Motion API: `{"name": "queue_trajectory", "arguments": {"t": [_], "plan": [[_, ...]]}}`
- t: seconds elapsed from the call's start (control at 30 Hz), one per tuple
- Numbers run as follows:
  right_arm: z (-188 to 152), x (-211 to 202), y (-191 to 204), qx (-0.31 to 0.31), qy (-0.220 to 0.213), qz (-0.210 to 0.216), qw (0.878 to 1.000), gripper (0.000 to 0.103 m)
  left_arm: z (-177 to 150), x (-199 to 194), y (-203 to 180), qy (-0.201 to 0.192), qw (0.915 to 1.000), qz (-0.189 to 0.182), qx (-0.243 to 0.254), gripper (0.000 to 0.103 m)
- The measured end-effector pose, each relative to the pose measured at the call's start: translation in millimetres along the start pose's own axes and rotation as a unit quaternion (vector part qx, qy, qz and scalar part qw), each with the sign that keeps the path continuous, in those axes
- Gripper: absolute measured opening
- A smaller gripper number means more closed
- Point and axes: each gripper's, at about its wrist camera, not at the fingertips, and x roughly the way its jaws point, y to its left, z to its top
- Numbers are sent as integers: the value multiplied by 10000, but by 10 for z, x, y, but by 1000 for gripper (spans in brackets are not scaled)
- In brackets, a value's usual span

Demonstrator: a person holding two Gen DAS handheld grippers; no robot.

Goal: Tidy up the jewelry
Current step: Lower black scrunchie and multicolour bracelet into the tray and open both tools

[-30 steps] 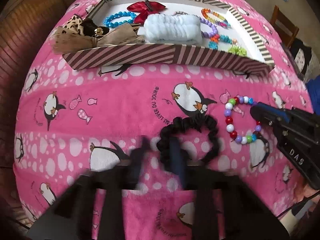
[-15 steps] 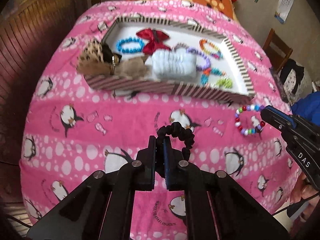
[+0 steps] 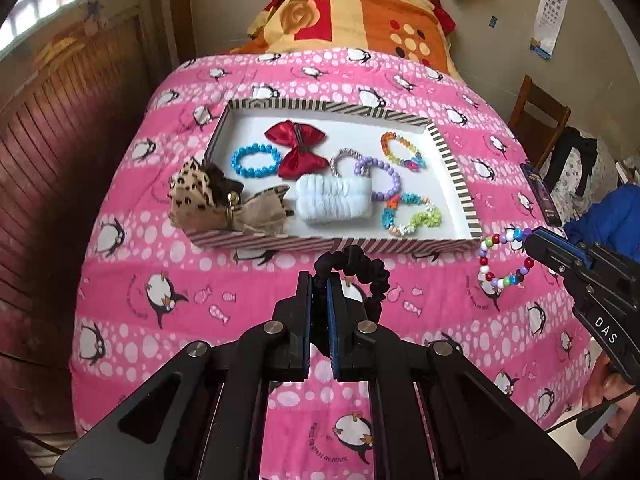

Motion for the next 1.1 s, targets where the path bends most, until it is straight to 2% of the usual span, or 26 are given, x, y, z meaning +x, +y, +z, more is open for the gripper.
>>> {"name": "queue_trajectory", "arguments": {"t": [0.27,0.37,0.47,0.63,0.93,1.1], "plan": [[170,-44,-56,-66,-99,-81,9999,9,189,-63,-69,-140,9998,2,102,6],[265,-12,-80,-73,-121,-84,9999,9,295,-63,-91,-168,9997,-123,145,6],[363,43,-103,-113,-113,-109,9998,9,430,-48,-88,-135,9990,-408,125,6],[544,204,-186,-118,-41,-76,9999,9,628,-3,-107,-191,9991,-370,119,6],[766,694,-225,-177,309,125,9993,9,1061,423,-189,-30,9995,-260,159,6],[841,1000,-248,-208,523,483,9972,9,1314,793,-217,167,9995,-221,129,5]]}}
